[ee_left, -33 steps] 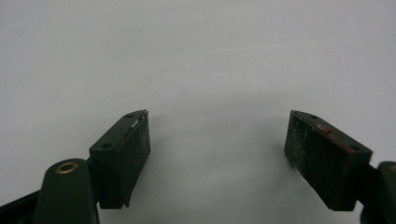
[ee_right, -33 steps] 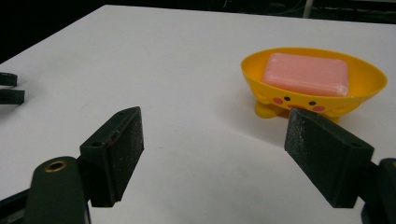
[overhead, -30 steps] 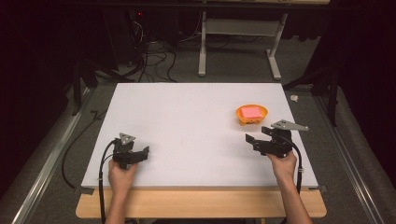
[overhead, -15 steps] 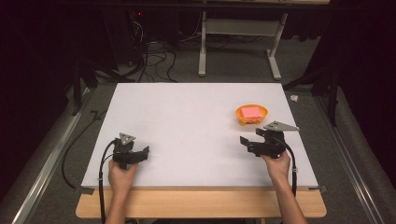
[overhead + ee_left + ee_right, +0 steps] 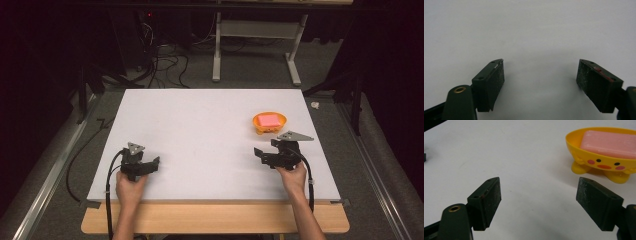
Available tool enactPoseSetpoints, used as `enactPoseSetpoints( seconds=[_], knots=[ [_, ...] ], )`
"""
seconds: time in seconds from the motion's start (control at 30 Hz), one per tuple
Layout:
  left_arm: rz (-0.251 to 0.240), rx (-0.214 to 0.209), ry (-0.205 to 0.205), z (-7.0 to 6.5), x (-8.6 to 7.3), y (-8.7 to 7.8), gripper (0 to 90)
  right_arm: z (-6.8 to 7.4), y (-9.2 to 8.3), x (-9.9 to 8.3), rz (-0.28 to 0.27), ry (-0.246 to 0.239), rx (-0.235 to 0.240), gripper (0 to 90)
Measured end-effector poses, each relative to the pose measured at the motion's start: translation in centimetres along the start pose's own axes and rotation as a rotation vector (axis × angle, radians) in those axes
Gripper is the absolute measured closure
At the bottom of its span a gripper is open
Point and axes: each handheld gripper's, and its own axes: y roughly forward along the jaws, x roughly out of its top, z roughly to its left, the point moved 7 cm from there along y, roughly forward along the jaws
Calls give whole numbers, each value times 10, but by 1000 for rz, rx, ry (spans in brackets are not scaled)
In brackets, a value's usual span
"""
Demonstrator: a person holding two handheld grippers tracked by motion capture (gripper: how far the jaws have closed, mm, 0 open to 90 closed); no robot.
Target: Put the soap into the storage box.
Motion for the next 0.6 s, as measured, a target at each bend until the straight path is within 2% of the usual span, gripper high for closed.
enactPoseSetpoints(
  seconds=[0.33,0.6],
  knots=[
    [0,0,0,0,0,0,226,-1,12,-7,38,6,-5,211],
    [0,0,0,0,0,0,226,-4,24,-14,77,-24,-38,211]
  ],
)
